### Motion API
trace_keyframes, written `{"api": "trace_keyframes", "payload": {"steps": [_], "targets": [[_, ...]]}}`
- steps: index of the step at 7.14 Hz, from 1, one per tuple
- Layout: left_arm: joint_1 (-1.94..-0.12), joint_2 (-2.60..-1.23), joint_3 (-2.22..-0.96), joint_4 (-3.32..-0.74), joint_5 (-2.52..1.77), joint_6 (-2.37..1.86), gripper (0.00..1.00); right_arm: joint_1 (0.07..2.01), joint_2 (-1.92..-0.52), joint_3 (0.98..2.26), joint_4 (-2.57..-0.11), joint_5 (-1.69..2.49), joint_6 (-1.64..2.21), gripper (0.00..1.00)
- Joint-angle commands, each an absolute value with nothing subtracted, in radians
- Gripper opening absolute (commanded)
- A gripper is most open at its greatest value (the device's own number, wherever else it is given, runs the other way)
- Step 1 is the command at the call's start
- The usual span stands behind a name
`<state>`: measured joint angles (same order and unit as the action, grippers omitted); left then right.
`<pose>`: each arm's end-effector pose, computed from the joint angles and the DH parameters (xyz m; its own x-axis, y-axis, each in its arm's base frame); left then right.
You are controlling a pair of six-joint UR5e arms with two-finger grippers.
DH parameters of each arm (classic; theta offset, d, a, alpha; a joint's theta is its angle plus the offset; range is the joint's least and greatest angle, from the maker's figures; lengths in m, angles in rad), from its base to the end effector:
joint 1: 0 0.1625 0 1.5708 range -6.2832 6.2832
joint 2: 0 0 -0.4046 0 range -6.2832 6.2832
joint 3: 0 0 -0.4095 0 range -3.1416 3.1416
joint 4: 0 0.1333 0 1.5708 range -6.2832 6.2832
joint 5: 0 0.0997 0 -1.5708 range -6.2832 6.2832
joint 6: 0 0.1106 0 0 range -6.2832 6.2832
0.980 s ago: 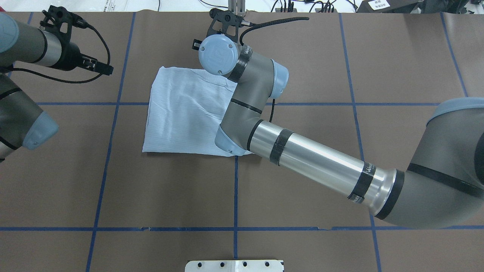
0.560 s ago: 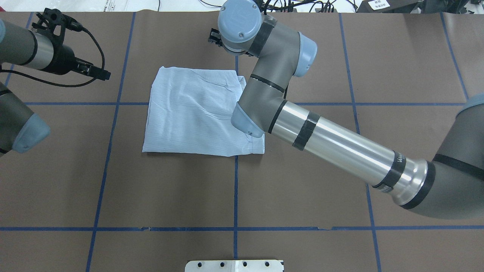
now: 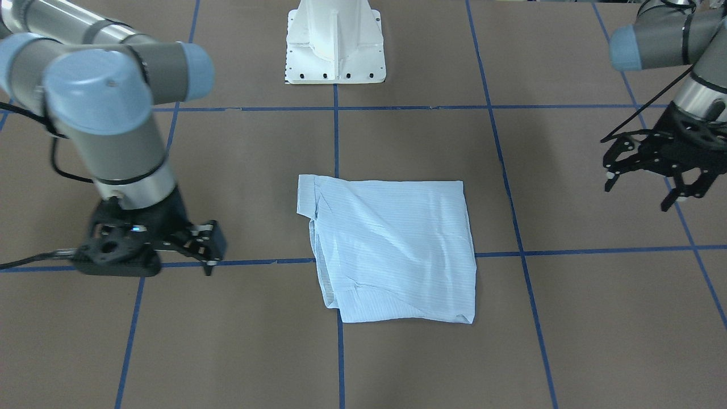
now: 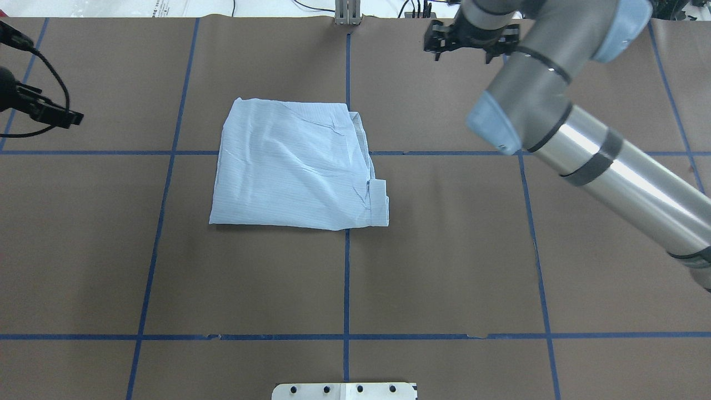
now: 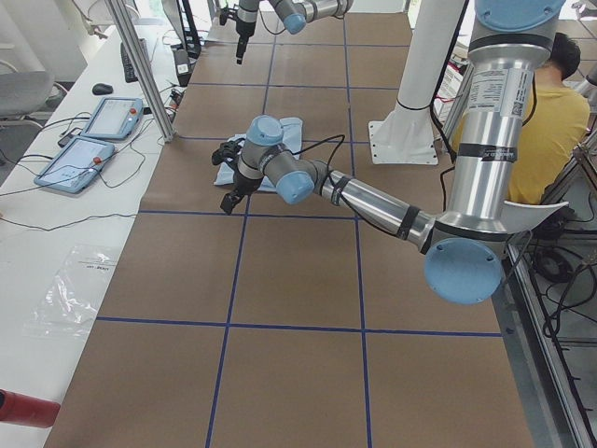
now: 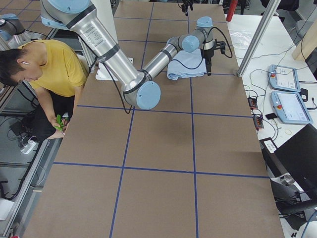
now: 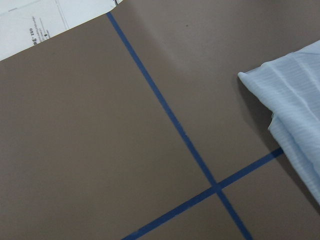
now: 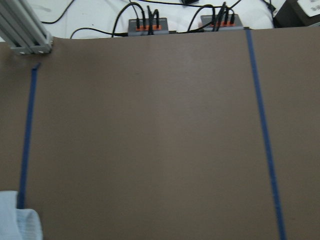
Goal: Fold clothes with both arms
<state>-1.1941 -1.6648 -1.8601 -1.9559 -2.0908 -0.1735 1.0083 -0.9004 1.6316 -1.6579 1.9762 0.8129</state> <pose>0.1317 -0.5460 0.4119 0.7154 0.5153 -0.4719 -0.1431 0.7691 0.6229 -0.2958 -0.6374 0.2275 0.7573 0.0167 0.6529 -0.1797 0.9664 0.1837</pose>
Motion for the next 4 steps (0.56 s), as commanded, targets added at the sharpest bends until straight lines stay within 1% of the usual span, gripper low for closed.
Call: {"api": "trace_keyframes", "payload": {"steps": [1, 2, 3, 4], "targets": [[-1.413, -1.651, -1.873, -1.763, -2.173, 0.175, 1.0, 1.229, -1.125, 1.709, -1.692, 2.194, 0.404, 1.0], [-1.486, -1.648, -1.873, -1.676, -2.219, 0.204, 1.0, 1.321, -1.231, 1.713, -1.692, 2.239, 0.2, 1.0], [-1.492, -1.573, -1.862, -1.674, -2.217, 0.201, 1.0, 1.385, -1.37, 1.732, -1.677, 2.224, 0.041, 1.0], [-1.496, -1.536, -1.829, -1.684, -2.212, 0.199, 1.0, 1.479, -1.423, 1.729, -1.686, 2.227, -0.1, 1.0]]}}
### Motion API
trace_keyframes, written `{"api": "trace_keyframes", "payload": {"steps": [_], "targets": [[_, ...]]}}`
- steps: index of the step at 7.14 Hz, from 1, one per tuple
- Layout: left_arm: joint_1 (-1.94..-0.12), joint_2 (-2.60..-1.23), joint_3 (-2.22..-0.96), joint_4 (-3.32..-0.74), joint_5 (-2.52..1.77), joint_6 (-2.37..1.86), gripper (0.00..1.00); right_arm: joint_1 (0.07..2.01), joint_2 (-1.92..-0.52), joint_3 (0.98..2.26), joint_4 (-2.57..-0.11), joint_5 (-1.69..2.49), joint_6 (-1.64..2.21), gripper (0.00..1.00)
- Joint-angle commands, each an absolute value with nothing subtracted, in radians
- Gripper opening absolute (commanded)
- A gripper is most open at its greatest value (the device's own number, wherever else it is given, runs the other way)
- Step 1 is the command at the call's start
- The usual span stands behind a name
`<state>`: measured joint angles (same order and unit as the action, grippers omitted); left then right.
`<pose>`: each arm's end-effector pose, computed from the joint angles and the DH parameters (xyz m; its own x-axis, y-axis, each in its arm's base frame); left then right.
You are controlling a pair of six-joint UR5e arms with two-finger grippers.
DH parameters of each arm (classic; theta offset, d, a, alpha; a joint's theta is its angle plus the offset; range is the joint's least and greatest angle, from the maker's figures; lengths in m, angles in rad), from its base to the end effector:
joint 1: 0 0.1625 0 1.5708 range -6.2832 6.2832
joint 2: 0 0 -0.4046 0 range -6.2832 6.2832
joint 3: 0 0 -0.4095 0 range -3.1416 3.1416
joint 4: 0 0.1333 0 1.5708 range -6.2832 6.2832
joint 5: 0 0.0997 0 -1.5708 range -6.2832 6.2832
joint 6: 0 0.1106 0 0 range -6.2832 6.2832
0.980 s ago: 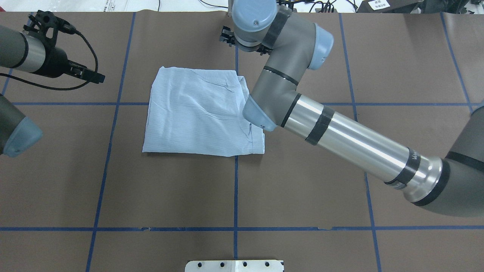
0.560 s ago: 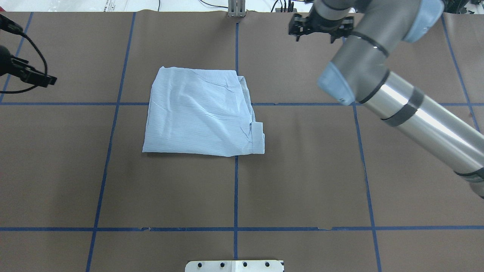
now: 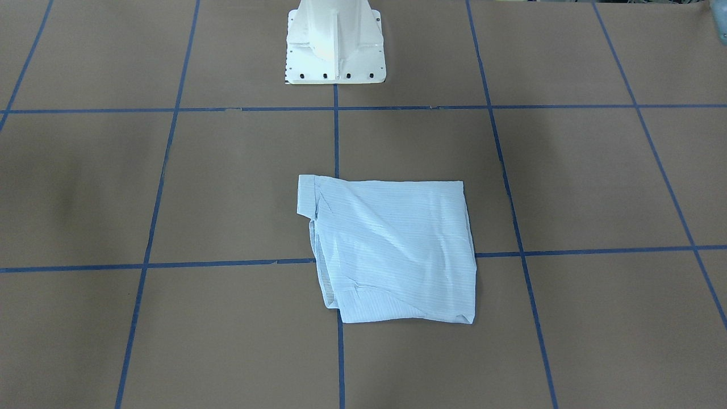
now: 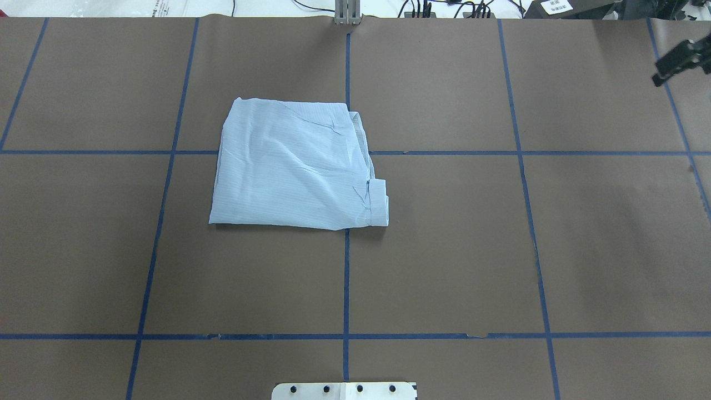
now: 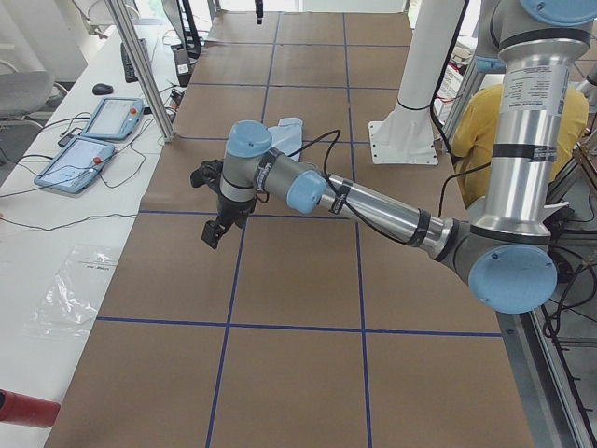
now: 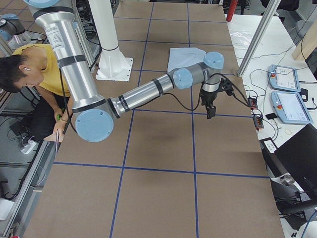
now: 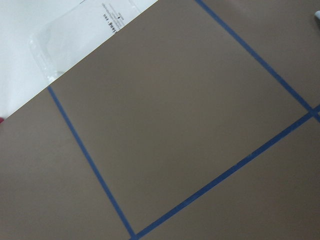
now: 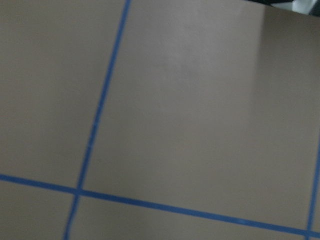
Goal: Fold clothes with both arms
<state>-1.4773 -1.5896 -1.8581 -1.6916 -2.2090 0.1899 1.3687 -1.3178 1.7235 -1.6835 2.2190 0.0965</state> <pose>-0.0180 -0.5296 0.4832 0.7466 0.4859 -0.4544 -0.2301 0.8295 0.5090 -0.0550 -0.5996 0.4482 0.7610 -0.2389 0.6032 0.1194 0.9654 0.2318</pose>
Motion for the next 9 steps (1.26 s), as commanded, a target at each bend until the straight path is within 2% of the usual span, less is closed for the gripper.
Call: {"api": "trace_keyframes", "payload": {"steps": [1, 5, 6, 7, 9], "targets": [[-1.543, -1.532, -1.806, -1.703, -2.186, 0.196, 1.0, 1.518, -1.531, 1.735, -1.678, 2.229, -0.156, 1.0], [-1.568, -1.486, -1.776, -1.686, -2.198, 0.187, 1.0, 1.624, -1.724, 1.738, -1.674, 2.329, -0.158, 1.0], [-1.568, -1.47, -1.767, -1.678, -2.294, 0.128, 1.0, 1.626, -1.765, 1.732, -1.582, 2.335, -0.125, 1.0], [-1.568, -1.465, -1.746, -1.678, -2.336, 0.127, 1.0, 1.625, -1.781, 1.735, -1.55, 2.33, -0.08, 1.0], [-1.568, -1.428, -1.795, -1.678, -2.355, 0.129, 1.0, 1.624, -1.778, 1.732, -1.485, 2.327, -0.04, 1.0]]}}
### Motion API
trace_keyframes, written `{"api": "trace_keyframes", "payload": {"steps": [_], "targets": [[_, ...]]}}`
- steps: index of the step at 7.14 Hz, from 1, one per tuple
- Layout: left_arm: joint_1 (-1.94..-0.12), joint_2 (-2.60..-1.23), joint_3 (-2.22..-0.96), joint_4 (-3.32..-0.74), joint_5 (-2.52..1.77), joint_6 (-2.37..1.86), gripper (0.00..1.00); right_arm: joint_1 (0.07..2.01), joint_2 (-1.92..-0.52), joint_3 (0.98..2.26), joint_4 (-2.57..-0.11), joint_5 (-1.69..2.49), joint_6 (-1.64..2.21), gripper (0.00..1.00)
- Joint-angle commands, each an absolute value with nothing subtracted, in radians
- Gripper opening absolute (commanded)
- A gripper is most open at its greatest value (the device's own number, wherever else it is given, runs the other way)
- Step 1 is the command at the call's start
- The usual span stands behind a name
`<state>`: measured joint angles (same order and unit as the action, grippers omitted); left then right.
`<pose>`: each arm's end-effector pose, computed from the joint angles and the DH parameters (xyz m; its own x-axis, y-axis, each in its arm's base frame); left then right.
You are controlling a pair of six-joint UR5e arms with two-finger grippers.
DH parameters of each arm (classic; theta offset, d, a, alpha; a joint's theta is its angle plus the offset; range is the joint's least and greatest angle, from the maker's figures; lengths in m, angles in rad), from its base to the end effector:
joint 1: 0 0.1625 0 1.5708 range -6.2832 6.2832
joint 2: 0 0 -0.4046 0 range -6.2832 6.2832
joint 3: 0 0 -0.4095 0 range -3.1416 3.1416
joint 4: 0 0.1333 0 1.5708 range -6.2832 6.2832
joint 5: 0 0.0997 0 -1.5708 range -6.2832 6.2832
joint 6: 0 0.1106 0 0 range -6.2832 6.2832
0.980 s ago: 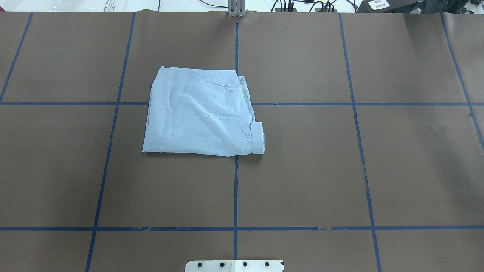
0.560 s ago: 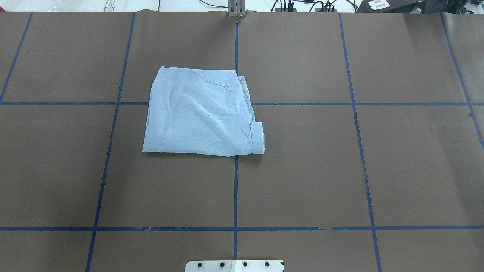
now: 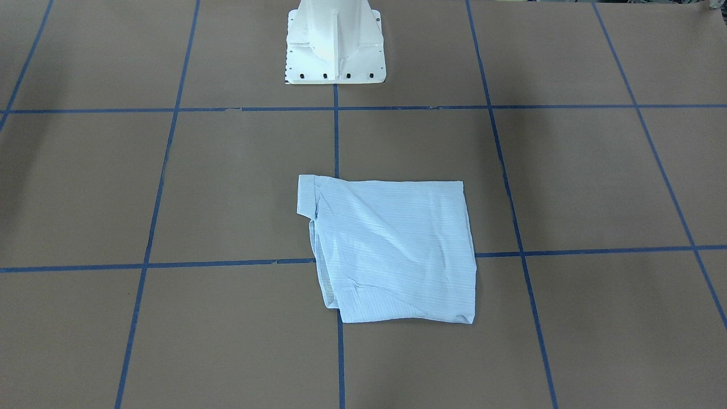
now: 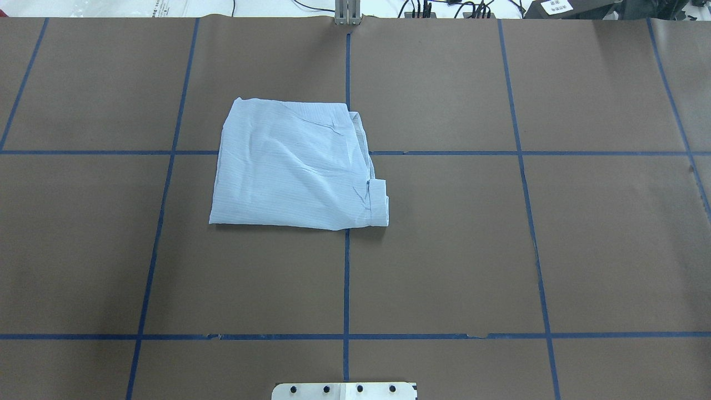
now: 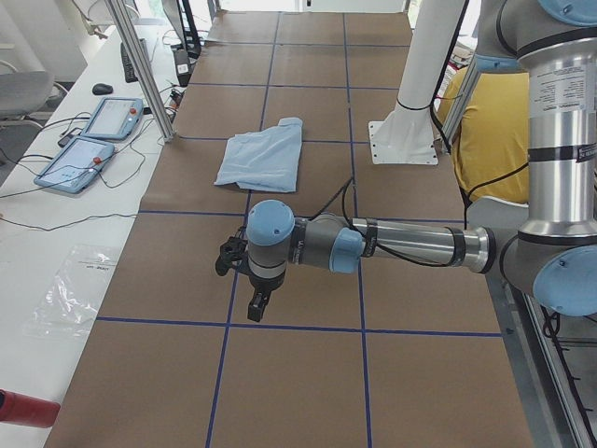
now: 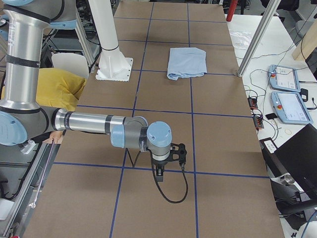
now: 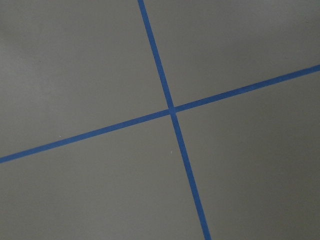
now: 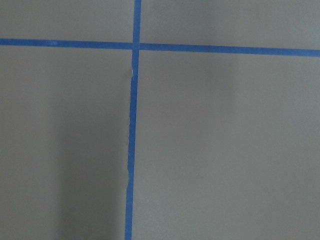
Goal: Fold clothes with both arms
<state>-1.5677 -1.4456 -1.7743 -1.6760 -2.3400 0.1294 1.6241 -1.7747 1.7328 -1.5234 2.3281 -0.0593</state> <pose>-0.0549 -0.4704 0.5918 0.7117 0.2549 -0.6546 -0.0957 0.9583 0.2692 0.0800 -0.4237 0.6557 0.7277 -0.0243 0.6854 -0.0102 0.9989 0.0462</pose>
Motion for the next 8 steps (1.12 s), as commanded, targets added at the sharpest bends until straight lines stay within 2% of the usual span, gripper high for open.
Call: {"api": "trace_keyframes", "payload": {"steps": [1, 8], "targets": [[-1.563, -1.428, -1.78, -1.68, -2.343, 0.13, 1.0, 1.623, -1.779, 1.729, -1.483, 2.327, -0.04, 1.0], [-1.568, -1.402, -1.787, -1.68, -2.339, 0.129, 1.0, 1.623, -1.772, 1.729, -1.483, 2.33, -0.037, 1.0]]}}
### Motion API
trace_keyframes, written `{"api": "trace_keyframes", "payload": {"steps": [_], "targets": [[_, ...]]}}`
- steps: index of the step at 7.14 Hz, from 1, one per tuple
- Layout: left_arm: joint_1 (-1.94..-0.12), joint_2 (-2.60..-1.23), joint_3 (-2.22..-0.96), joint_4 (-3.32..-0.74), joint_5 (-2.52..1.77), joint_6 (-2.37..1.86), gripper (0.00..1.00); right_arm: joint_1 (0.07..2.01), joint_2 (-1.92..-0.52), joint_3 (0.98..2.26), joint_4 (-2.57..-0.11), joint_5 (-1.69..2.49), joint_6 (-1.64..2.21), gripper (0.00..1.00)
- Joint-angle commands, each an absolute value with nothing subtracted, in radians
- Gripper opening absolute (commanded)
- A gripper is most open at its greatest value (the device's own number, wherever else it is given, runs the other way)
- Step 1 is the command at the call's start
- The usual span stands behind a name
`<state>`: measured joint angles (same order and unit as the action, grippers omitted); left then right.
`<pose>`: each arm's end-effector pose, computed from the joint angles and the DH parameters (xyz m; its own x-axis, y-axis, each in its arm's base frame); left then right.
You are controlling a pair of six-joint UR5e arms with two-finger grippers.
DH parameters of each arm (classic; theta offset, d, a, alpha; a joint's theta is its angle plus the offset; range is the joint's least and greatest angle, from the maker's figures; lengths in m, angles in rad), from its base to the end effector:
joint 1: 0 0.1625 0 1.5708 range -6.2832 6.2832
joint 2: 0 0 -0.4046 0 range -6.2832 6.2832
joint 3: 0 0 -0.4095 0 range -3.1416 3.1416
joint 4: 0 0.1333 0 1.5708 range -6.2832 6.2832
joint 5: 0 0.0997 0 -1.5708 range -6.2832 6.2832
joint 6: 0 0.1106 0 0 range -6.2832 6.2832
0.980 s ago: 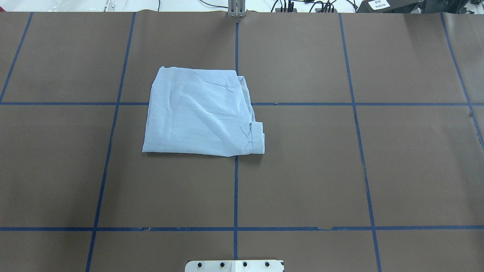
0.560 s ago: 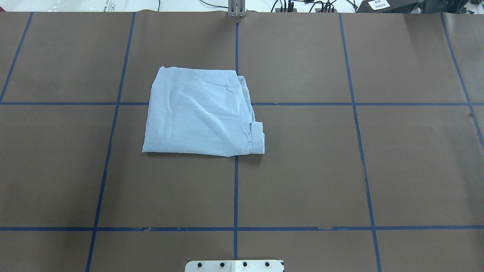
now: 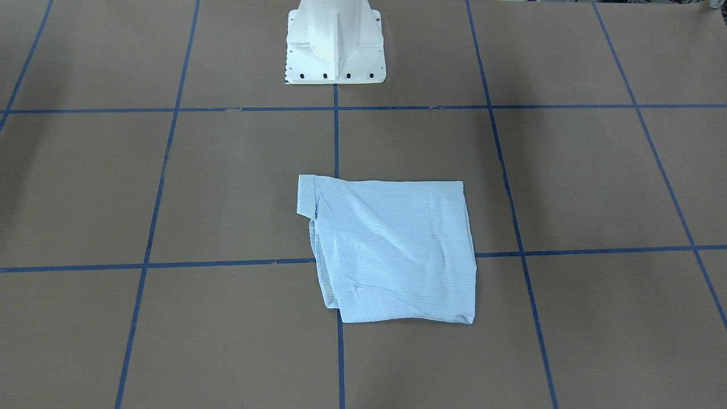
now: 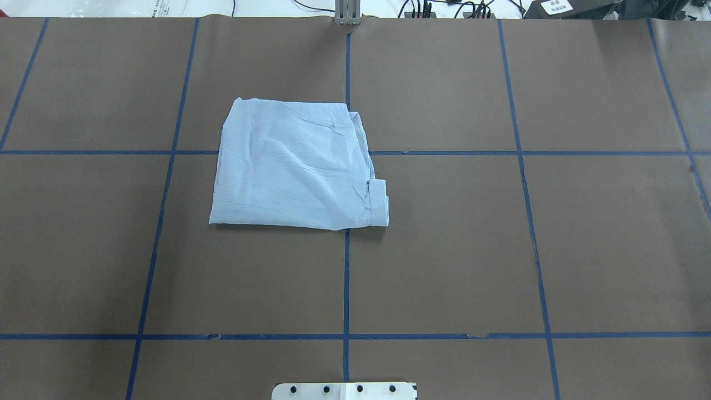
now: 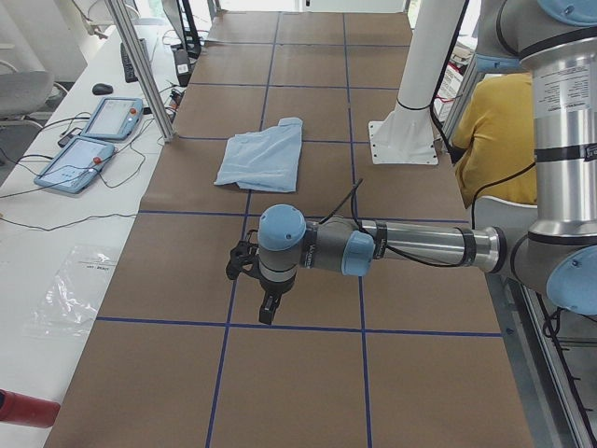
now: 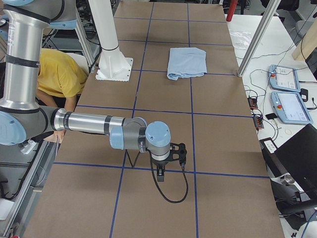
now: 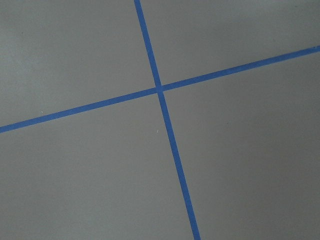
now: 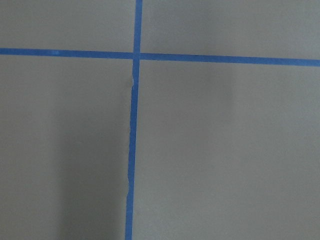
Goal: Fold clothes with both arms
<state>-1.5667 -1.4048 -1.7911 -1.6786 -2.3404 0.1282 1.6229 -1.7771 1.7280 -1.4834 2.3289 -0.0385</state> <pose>-0.0545 -0.4535 0.6016 0.7113 0.2405 -0.6605 -0.0958 0.9640 0.2479 0.0795 -0.4253 0.6551 0.7280 -0.0269 0.6851 -0.0240 0.9976 0.0647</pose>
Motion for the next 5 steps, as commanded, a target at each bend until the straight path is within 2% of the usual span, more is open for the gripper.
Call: {"api": "trace_keyframes", "payload": {"steps": [1, 5], "targets": [[-1.568, -1.402, -1.79, -1.68, -2.339, 0.129, 1.0, 1.623, -1.772, 1.729, -1.483, 2.33, -0.037, 1.0], [-1.566, -1.402, -1.773, -1.68, -2.341, 0.124, 1.0, 1.623, -1.772, 1.727, -1.483, 2.33, -0.038, 1.0]]}}
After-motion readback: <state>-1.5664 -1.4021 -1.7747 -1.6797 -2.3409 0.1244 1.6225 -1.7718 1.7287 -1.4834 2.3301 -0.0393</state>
